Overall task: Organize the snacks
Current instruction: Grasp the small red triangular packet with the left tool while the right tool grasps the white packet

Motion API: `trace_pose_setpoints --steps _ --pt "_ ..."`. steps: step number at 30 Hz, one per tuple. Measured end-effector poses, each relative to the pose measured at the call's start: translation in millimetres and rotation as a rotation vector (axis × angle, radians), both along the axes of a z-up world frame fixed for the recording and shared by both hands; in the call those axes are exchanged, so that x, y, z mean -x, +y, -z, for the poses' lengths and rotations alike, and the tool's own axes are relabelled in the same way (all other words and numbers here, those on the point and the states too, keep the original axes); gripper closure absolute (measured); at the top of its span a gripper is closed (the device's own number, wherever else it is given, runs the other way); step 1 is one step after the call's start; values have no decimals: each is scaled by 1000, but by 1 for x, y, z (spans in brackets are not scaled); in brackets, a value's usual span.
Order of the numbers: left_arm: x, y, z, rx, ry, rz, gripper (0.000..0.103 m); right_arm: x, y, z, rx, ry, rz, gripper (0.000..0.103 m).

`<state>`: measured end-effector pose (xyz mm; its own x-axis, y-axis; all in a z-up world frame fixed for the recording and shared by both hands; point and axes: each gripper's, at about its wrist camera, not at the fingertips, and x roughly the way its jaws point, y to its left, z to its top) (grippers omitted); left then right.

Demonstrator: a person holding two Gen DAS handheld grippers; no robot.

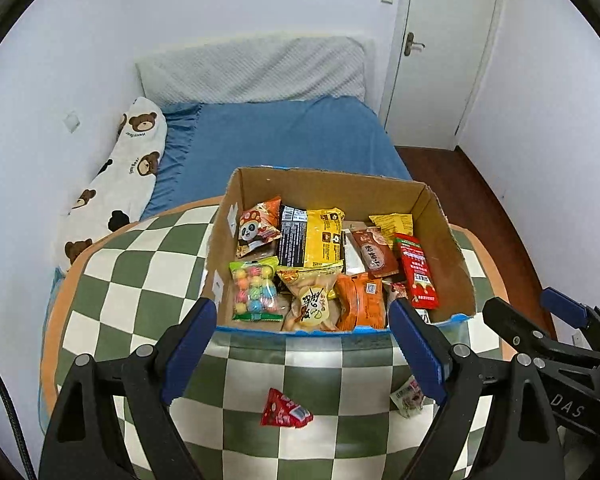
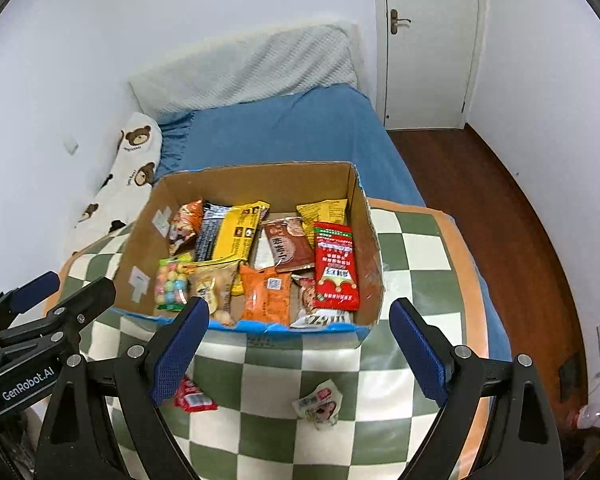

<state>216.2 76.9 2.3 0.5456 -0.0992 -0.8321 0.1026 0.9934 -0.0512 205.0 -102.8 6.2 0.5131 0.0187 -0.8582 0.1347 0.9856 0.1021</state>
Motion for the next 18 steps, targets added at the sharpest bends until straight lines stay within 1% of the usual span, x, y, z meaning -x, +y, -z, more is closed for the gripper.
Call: trace_pose_setpoints --steps 3,5,7,8,9,10,13,18 --pt "9 4 -4 7 -1 -6 15 11 -2 -6 -19 -17 10 9" --pt "12 7 0 9 15 -9 15 18 -4 -6 -38 -16 19 9" --pt "12 10 10 7 44 -9 15 22 -8 0 -56 2 28 9" --pt "11 11 20 6 78 -8 15 23 -10 8 -71 23 37 9" --pt "11 13 31 12 113 -11 11 25 -13 15 -83 42 44 9" --pt "11 16 41 16 142 -17 4 25 -17 28 -97 77 53 9" --pt "13 21 76 10 224 -33 3 28 -27 65 -146 162 79 9" --pt "15 31 138 -15 365 -71 3 30 -38 149 -190 332 105 9"
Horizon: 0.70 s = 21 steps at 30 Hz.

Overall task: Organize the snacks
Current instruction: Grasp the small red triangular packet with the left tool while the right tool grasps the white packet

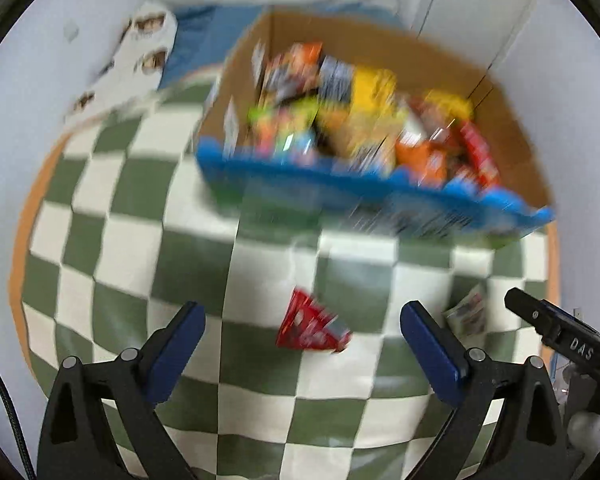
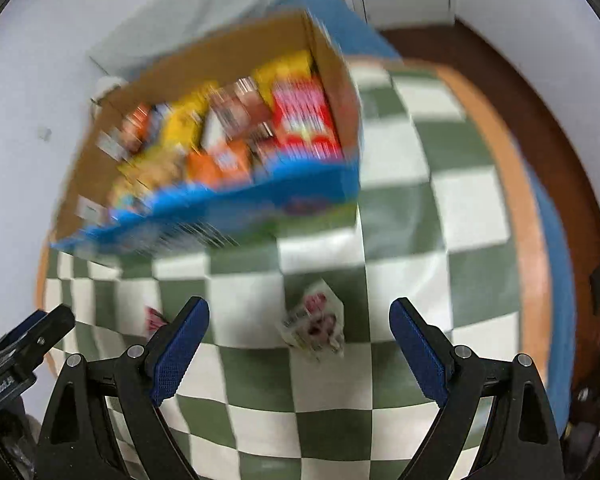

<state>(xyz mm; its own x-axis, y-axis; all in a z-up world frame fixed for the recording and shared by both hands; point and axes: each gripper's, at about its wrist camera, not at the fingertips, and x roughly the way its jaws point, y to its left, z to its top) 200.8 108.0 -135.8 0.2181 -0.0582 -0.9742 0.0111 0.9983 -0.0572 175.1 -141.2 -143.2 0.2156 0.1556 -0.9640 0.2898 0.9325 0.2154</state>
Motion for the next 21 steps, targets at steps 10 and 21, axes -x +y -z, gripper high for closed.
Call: trace_pose_setpoints --steps 10,21 --pt "-1 19 88 132 253 -117 3 0 4 87 -65 147 22 29" --pt "5 8 106 134 260 -98 52 11 19 93 -38 139 -45 58"
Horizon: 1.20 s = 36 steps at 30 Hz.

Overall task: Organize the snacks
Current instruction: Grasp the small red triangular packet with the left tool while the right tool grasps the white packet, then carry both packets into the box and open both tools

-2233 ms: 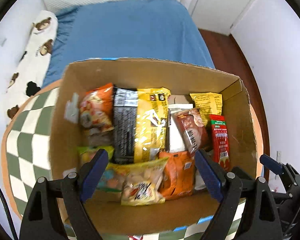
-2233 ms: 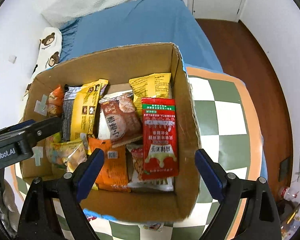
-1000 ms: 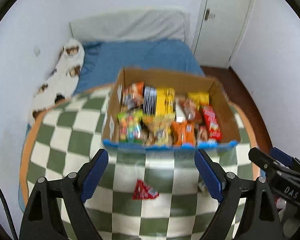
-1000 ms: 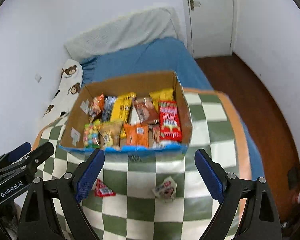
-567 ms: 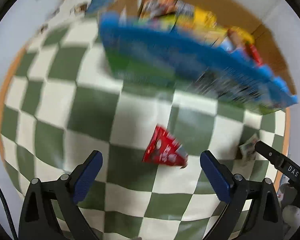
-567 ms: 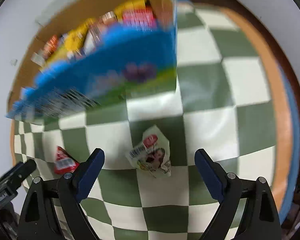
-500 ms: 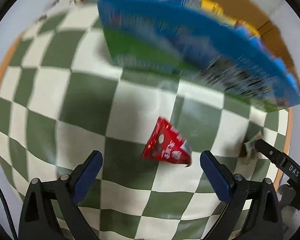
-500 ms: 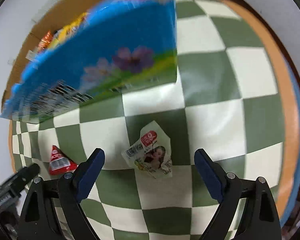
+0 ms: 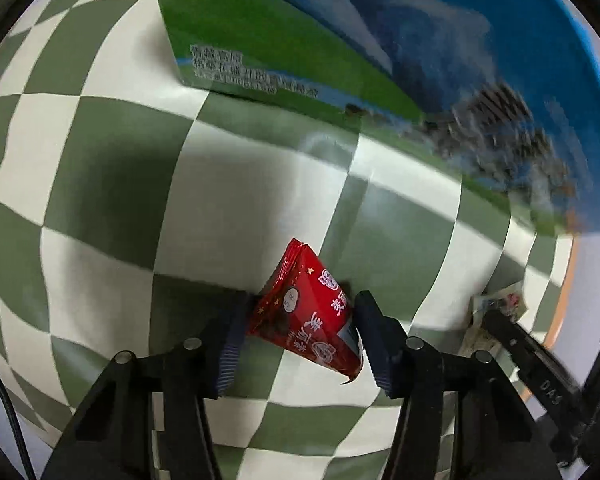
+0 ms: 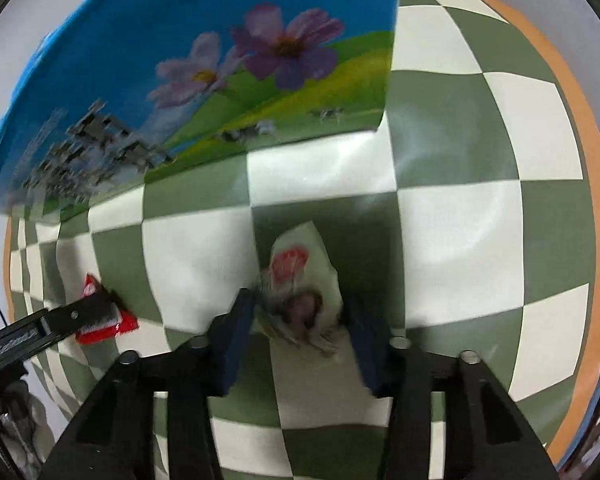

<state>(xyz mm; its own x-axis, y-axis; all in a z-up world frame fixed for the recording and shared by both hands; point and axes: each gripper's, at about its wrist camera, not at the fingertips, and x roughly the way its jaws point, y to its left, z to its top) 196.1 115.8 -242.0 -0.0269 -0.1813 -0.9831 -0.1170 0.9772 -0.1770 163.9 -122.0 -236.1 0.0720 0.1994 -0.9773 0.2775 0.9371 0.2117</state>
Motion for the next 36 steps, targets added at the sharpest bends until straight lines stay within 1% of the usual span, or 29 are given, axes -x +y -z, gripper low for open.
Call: trace_pose_setpoints --steps 4,6,8,9,10,11,12,13,14,15,19,21,23,25,28,30,32,34,36 --pt "40 -10 1 -22 21 71 53 20 9 3 -14 16 -39 62" --pt "59 -15 5 -34 36 104 53 34 13 8 -31 34 -55 62" --pt "71 -17 10 -38 49 118 53 47 15 11 -48 45 -61 62" --pt "75 -17 14 -38 53 117 51 51 16 12 -53 48 -60 62" --pt "77 -17 17 -33 57 114 50 54 15 13 -58 49 -54 62" --pt "77 -16 20 -30 58 111 50 56 13 15 -70 44 -35 61" --pt "76 -15 22 -27 61 108 49 56 10 17 -81 46 -18 58" --pt "75 -14 24 -26 69 104 48 58 8 21 -88 52 -2 52" --pt "74 -14 25 -27 71 105 48 57 3 23 -97 56 20 50" --pt "74 -15 26 -31 72 107 47 56 1 24 -98 51 31 46" --pt "74 -19 31 -53 72 115 48 40 5 24 -77 40 48 40" --pt "76 -23 32 -59 68 116 47 35 6 28 -68 41 51 40" --pt "78 -28 33 -66 68 119 47 21 13 32 -54 46 48 40" --pt "80 -34 33 -66 69 119 47 18 12 35 -38 55 38 40" --pt "77 -37 30 -56 66 105 48 17 29 40 -17 57 9 40" --pt "68 -24 29 -57 64 100 51 19 46 44 -27 61 12 40" --pt "69 -21 27 -52 60 92 55 25 49 46 -50 79 30 39" --pt "70 -17 25 -30 60 73 56 29 39 44 -67 91 41 33" --pt "70 -13 24 -5 69 59 56 32 33 45 -77 97 49 33"
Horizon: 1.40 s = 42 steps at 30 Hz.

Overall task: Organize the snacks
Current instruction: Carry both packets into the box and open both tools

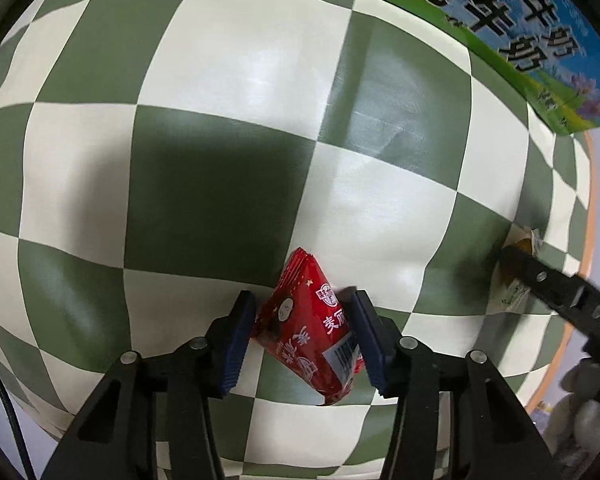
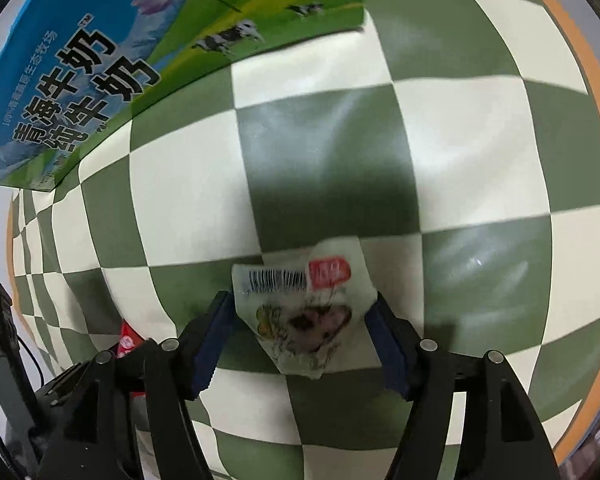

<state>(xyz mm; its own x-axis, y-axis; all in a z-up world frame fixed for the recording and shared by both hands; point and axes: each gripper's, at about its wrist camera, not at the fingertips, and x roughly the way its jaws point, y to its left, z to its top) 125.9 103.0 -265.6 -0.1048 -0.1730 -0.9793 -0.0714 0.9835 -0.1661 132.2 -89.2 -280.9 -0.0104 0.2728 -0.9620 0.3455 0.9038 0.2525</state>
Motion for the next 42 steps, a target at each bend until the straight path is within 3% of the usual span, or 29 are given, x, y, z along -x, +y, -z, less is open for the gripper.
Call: trace_pose_setpoints --steps 2,6,8,11,14,16,18,23,27,30,36,40,42 --pt "-2 7 0 40 9 -23 56 4 3 4 0 4 -1 33" --pt "-3 26 11 166 85 -106 44 7 3 8 14 1 7 32" --pt "-4 29 14 186 100 -120 43 6 10 10 22 -7 7 32" --pt "-7 23 16 155 130 -83 43 6 13 11 42 -15 -4 34" --pt "-11 7 16 88 129 -38 43 12 16 9 72 -26 -34 46" --pt "-9 -3 10 28 90 -2 55 16 22 8 82 -37 -64 47" --pt "-4 -12 5 21 66 13 62 19 27 4 95 -52 -93 47" --pt "-2 -19 -9 42 36 29 65 26 39 -7 75 -94 -107 48" --pt "-12 -14 -42 94 -18 8 65 30 36 -24 31 -124 -97 48" --pt "-29 -20 -84 146 -91 8 65 27 40 -48 -15 -164 -91 48" --pt "-79 -21 -163 227 -238 45 65 -2 32 -125 -93 -302 -77 48" --pt "-117 -18 -205 196 -330 86 65 -42 6 -178 -115 -397 -72 48" --pt "-137 -23 -208 167 -351 97 65 -66 -3 -200 -104 -437 -75 48"
